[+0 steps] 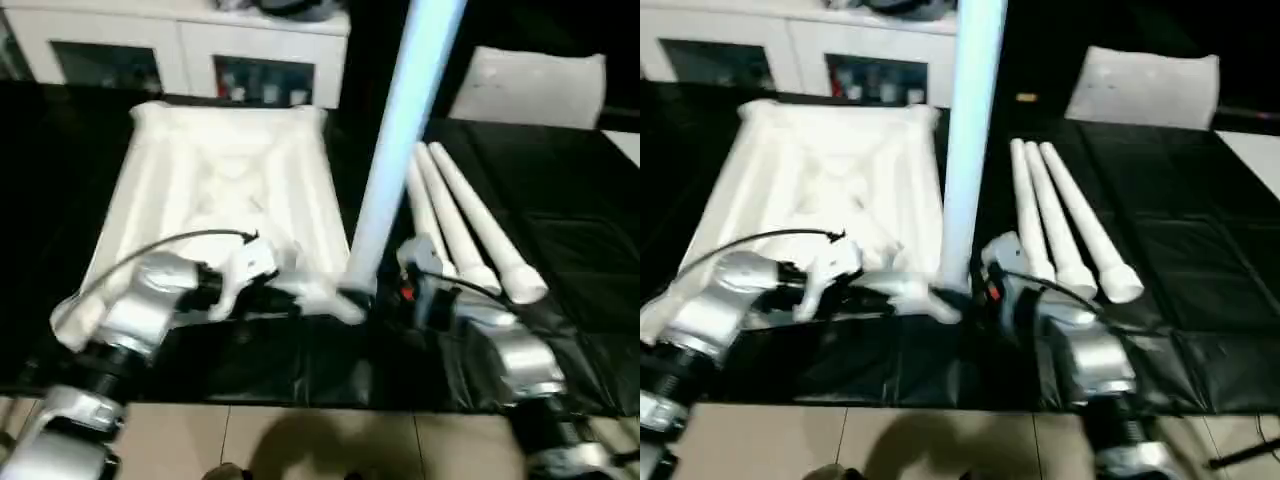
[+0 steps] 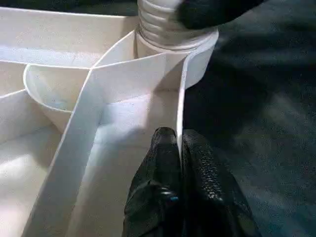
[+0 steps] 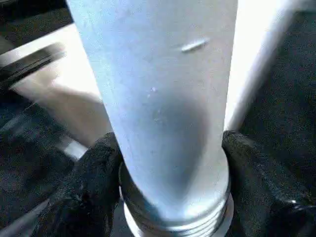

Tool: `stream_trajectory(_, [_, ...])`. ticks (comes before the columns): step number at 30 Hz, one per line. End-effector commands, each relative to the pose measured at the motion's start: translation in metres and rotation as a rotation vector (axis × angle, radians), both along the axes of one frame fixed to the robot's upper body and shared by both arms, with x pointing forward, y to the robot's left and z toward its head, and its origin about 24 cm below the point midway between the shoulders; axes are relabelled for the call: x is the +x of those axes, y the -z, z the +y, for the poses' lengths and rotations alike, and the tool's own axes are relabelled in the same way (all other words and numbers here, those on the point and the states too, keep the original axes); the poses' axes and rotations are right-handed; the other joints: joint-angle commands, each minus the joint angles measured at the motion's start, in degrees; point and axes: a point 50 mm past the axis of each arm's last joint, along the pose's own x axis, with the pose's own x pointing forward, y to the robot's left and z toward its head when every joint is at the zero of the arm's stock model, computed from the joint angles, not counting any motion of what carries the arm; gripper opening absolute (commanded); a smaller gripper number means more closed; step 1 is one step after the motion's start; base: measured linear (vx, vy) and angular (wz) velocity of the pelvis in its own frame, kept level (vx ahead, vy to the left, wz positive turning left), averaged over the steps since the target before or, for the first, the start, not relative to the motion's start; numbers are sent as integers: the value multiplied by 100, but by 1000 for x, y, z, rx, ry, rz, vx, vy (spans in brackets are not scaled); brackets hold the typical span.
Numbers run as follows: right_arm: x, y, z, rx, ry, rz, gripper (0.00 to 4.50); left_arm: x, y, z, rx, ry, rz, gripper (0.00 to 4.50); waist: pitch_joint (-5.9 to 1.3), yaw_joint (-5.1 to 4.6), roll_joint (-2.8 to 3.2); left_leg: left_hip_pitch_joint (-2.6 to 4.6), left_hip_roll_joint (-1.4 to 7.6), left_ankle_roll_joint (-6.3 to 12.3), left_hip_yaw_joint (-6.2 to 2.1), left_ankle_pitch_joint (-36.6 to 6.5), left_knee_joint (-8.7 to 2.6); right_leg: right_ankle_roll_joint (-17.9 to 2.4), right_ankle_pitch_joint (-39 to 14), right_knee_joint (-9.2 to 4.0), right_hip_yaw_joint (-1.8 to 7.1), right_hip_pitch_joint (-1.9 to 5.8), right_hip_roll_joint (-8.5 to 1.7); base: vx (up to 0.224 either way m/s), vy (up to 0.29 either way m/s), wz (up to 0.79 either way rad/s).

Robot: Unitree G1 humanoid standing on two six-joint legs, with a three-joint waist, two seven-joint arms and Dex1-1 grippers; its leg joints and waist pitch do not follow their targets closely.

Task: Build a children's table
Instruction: Rotate leg to tighten

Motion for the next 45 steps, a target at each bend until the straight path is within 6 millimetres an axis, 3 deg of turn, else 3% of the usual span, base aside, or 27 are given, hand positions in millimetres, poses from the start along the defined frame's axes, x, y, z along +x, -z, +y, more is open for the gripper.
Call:
stream_trajectory(1, [-9,11,58,56,-74,117,274,10,-16,-37,-156,-157,-85,0,-253,-52,7,140,208,-269,-145,-2267,-465,-723,-3181,-637,182,38,-413,0,0,0])
stream_trajectory(3, [-4,8,69,70,-5,137,274,13,-21,-46,-188,-241,-98,0,-272,-57,21,109,191,-211,-151,-2118,-472,-702,-3005,-630,161,75,-397,0,0,0])
stream_trajectory(6, [0,4,80,82,44,147,274,14,-27,-56,-201,-299,-119,0,-303,-41,47,111,197,-71,-89,-1824,-456,-824,-2152,-590,197,59,-350,0,0,0])
stream_trajectory(10, [1,3,83,66,60,132,274,10,-29,-63,-170,-275,-146,0,-350,-7,47,40,188,167,-52,-1161,-426,-959,-1038,-506,188,150,-335,29,-1,0])
stream_trajectory(12, [0,3,82,60,51,122,330,9,-27,-62,-152,-260,-152,0,-374,4,51,36,183,256,-38,-889,-400,-1057,-606,-460,187,173,-326,66,-9,2])
stream_trajectory(14, [1,3,73,73,72,104,346,8,-23,-55,-123,-251,-150,0,-373,13,46,31,173,372,-20,-723,-391,-1154,-280,-438,188,197,-324,51,-19,2])
stream_trajectory(17, [2,0,57,67,81,53,374,6,-20,-44,-94,-228,-148,0,-347,13,53,27,187,370,-31,-912,-421,-1119,-586,-476,179,208,-342,0,0,0])
stream_trajectory(21, [-1,-6,29,48,39,-26,411,5,-16,-28,-69,-176,-140,0,-301,-40,51,42,200,155,-55,-1519,-467,-922,-1560,-562,179,162,-329,0,0,0])
stream_trajectory(24, [-4,-11,8,14,-33,-88,432,4,-14,-18,-47,-97,-140,0,-297,-58,42,44,210,161,-67,-1617,-467,-857,-1759,-587,189,141,-342,0,0,0])
stream_trajectory(28, [-10,-22,-16,18,-179,-125,447,-1,-13,-8,-34,56,-126,0,-315,-29,17,39,215,264,-54,-1427,-455,-934,-1502,-558,193,158,-344,0,0,0])
stream_trajectory(33, [-12,-27,-37,-80,-335,-137,447,-7,-10,5,6,213,-58,0,-340,30,14,57,224,413,-21,-1039,-414,-1236,-800,-470,184,168,-341,0,0,0])
stream_trajectory(35, [-12,-30,-44,-124,-418,-136,447,-9,-11,11,8,291,-23,0,-340,58,3,63,219,461,-16,-1016,-404,-1285,-759,-464,178,172,-344,0,0,0])
stream_trajectory(40, [-12,-32,-48,-183,-555,-118,447,-11,-9,17,68,427,21,0,-329,130,-3,94,248,417,-9,-1117,-406,-1339,-891,-457,185,159,-365,0,0,0])
stream_trajectory(41, [-12,-32,-46,-193,-583,-116,420,-11,-9,18,80,444,29,0,-329,144,-9,97,250,397,-5,-1099,-406,-1360,-841,-448,181,160,-362,0,0,0])
stream_trajectory(45, [-12,-30,-41,-207,-662,-100,398,-9,-10,19,104,483,34,0,-331,157,-32,87,249,377,-4,-1047,-404,-1435,-725,-423,171,180,-368,0,0,0])
